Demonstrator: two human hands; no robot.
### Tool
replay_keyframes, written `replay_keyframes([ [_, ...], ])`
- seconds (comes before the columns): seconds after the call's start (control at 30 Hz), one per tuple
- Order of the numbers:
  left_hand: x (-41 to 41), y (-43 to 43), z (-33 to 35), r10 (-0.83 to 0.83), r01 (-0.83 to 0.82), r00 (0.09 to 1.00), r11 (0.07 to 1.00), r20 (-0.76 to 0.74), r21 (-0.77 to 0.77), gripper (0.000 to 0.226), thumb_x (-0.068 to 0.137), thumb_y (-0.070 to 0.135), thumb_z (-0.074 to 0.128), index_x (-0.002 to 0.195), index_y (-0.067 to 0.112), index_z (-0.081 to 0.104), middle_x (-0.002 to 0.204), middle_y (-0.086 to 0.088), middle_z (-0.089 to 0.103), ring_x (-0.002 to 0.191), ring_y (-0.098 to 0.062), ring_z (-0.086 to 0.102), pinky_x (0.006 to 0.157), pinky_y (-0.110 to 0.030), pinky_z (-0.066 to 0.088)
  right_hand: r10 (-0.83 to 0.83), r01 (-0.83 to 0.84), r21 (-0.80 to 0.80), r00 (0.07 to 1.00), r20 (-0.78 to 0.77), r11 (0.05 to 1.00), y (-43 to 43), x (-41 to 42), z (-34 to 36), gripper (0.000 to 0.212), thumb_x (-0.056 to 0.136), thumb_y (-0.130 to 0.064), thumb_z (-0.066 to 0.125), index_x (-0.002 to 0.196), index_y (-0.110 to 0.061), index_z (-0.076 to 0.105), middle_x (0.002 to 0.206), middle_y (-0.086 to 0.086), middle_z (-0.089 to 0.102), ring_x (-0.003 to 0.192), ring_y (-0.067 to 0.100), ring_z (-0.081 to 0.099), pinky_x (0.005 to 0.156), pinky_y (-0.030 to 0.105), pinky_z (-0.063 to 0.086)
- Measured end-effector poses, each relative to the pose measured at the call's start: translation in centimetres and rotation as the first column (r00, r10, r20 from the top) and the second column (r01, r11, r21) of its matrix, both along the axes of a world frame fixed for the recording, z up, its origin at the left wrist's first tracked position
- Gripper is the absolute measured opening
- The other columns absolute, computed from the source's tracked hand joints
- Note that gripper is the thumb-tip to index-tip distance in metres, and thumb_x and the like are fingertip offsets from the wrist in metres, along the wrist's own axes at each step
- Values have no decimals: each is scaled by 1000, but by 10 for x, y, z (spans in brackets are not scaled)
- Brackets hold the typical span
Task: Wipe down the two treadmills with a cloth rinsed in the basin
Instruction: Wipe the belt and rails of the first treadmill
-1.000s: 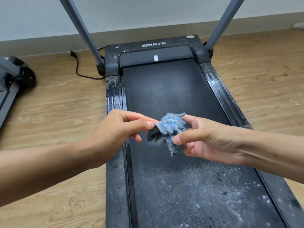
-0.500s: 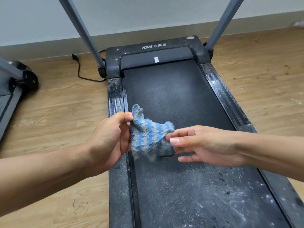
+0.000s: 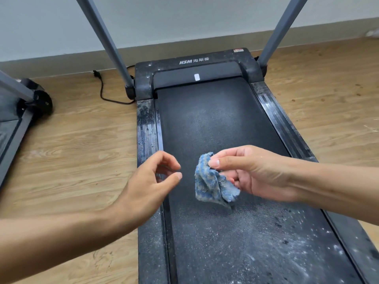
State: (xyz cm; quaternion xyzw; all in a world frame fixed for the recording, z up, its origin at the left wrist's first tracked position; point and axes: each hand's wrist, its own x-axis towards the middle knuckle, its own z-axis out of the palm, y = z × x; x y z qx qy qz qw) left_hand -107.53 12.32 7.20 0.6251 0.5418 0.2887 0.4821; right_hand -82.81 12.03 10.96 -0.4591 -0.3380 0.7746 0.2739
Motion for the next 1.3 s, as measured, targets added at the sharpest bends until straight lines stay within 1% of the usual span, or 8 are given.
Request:
replay_keyframes([
  [0.2,16,-15,20,-227,228,946,973,231,24,28,85,45,78,93,20,69,95,-3,70,90,-18,65,79,-44,53,55,-55,-10,998,-29,998,-2,-3,0,8,93,-18,73,98,-12,75,93,7,74,69,9,69,66,17,48],
  [0.43,21,-16,26,-160,180,945,983,286,-42,23,86,23,87,90,7,71,86,-1,73,79,-8,66,72,-19,52,12,-13,-25,999,-31,1000,-6,-7,-4,30,93,-20,75,116,-1,75,100,9,74,76,10,68,66,17,47],
  [0.53,18,-16,30,-83,151,922,977,379,-153,15,83,20,80,88,7,75,93,-8,77,84,-9,71,69,-21,57,-7,4,-56,999,-44,998,-7,-5,-2,44,91,-19,76,126,6,68,105,11,74,78,11,70,65,16,48],
  [0.67,16,-15,34,-37,157,900,957,433,-246,15,84,19,72,90,5,75,91,-8,76,82,-10,73,71,-22,59,50,-50,-13,999,-12,999,-11,-3,0,21,81,-9,81,99,-12,71,93,4,71,74,8,64,69,18,47],
  [0.83,18,-8,33,152,25,893,924,425,-383,21,103,5,53,83,11,58,76,-3,66,63,-11,66,57,-21,56,42,-43,-64,999,-8,997,-10,3,-8,35,83,10,76,101,-16,61,97,8,64,77,14,57,65,21,44],
  [1.03,8,10,34,241,4,829,900,505,-435,18,94,15,36,80,16,46,70,-3,50,62,-16,56,58,-28,56,89,-52,-220,984,157,974,-16,19,-29,44,85,12,75,108,-12,47,80,6,70,70,16,67,66,23,55],
  [1.17,9,10,46,135,88,857,912,497,-400,17,90,13,30,76,17,41,67,-1,35,56,-13,38,53,-28,35,236,-293,3,774,588,956,-14,20,-27,86,64,-35,99,137,-34,53,128,-11,67,109,4,71,96,31,59],
  [1.3,11,11,61,53,213,826,893,561,-397,9,79,19,35,70,17,39,71,-5,26,56,-16,30,50,-30,29,212,-375,253,840,500,892,6,12,-8,85,68,-32,96,143,-39,56,141,-18,63,131,-3,57,113,28,47],
])
